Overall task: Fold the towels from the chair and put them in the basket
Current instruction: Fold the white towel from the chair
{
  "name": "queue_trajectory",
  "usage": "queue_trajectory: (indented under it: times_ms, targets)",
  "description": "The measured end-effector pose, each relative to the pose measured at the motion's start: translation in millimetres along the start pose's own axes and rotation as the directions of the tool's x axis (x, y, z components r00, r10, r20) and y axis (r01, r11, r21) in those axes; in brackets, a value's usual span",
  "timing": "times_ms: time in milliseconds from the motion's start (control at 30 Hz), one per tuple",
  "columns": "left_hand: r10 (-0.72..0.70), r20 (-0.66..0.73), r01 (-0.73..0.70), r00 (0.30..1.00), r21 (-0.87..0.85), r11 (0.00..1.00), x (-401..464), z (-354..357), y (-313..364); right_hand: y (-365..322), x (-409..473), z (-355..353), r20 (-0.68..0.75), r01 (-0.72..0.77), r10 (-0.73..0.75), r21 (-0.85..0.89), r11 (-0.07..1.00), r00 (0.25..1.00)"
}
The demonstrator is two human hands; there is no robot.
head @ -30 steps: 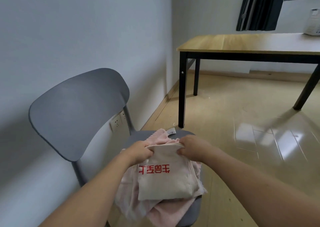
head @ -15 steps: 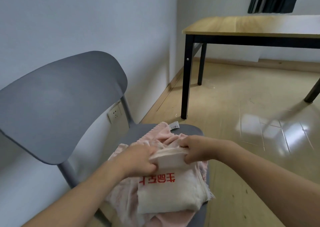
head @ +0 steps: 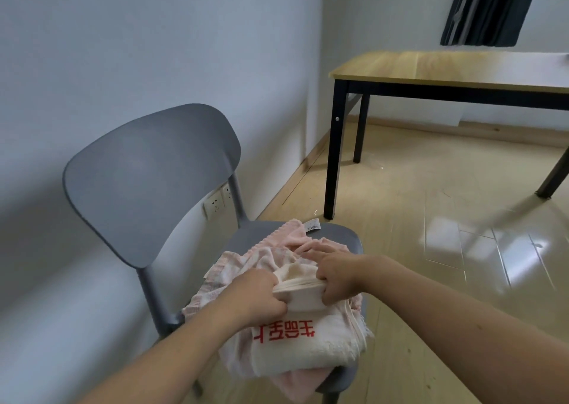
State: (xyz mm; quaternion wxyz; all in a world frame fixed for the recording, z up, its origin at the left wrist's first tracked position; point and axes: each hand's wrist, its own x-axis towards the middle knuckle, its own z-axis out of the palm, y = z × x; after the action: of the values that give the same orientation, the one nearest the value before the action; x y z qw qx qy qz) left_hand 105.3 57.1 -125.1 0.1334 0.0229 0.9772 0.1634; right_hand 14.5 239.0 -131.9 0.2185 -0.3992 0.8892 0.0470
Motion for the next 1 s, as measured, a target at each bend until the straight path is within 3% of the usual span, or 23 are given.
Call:
queue_trajectory:
  times_ms: [100,200,267,433,500,567,600,667,733,767,800,867,900,933,1000]
  targets:
    - [0.282,-0.131,-0.236,0.95,0.288,0.928,-10,-12,1,4,-1,-4,-0.031,-0.032,0.036,0.121,0.992,0.999]
    - [0.484,-0.122,-0.444,0.866,0.258,0.858,-26,-23,-1,-3,-18,-15,-0.051,-0.028,0.04,0.214,0.977,0.998]
    - [0.545,-0.14,-0.494,0.826,0.284,0.822,-33,-30,-6,-10,-35,-26,-0.094,0.007,0.011,0.185,0.983,0.995]
    - [0.469,-0.238,-0.382,0.85,0.333,0.862,-47,-71,2,-24,-85,-68,-0.231,-0.004,0.052,0.203,0.979,0.971]
    - [0.448,-0.309,-0.32,0.839,0.386,0.865,-54,-87,13,-32,-103,-83,-0.355,-0.018,0.056,0.108,0.994,0.933]
    - [0.383,-0.382,-0.273,0.841,0.313,0.91,-58,-98,20,-38,-117,-90,-0.474,-0.005,0.026,0.046,0.999,0.88]
    - [0.325,-0.362,-0.257,0.874,0.225,0.94,-63,-103,24,-42,-123,-90,-0.485,0.009,0.019,0.055,0.998,0.874]
    - [0.244,-0.163,-0.232,0.956,0.086,0.969,-71,-109,33,-52,-132,-85,-0.349,0.002,0.065,0.188,0.982,0.935]
    - [0.215,0.022,-0.217,0.976,0.101,0.971,-76,-106,36,-61,-137,-78,-0.138,-0.085,0.139,0.341,0.936,0.981]
    - [0.225,-0.016,-0.22,0.974,0.152,0.964,-80,-105,36,-64,-139,-78,-0.085,-0.123,0.162,0.349,0.929,0.983]
    - [0.291,-0.178,-0.247,0.94,0.234,0.94,-80,-103,32,-64,-140,-80,-0.136,-0.146,0.193,0.296,0.944,0.972]
    - [0.45,-0.495,-0.281,0.744,0.379,0.882,-75,-99,24,-63,-139,-90,-0.471,-0.198,0.216,0.089,0.976,0.855]
    - [0.469,-0.516,-0.309,0.717,0.368,0.877,-75,-99,22,-62,-137,-92,-0.603,-0.234,0.176,-0.017,0.972,0.778]
    - [0.429,-0.443,-0.327,0.787,0.29,0.899,-78,-100,23,-65,-137,-93,-0.622,-0.264,0.143,-0.107,0.959,0.77]
    - [0.243,-0.095,-0.238,0.965,0.065,0.969,-85,-99,27,-74,-132,-87,-0.335,-0.254,0.197,-0.134,0.958,0.922]
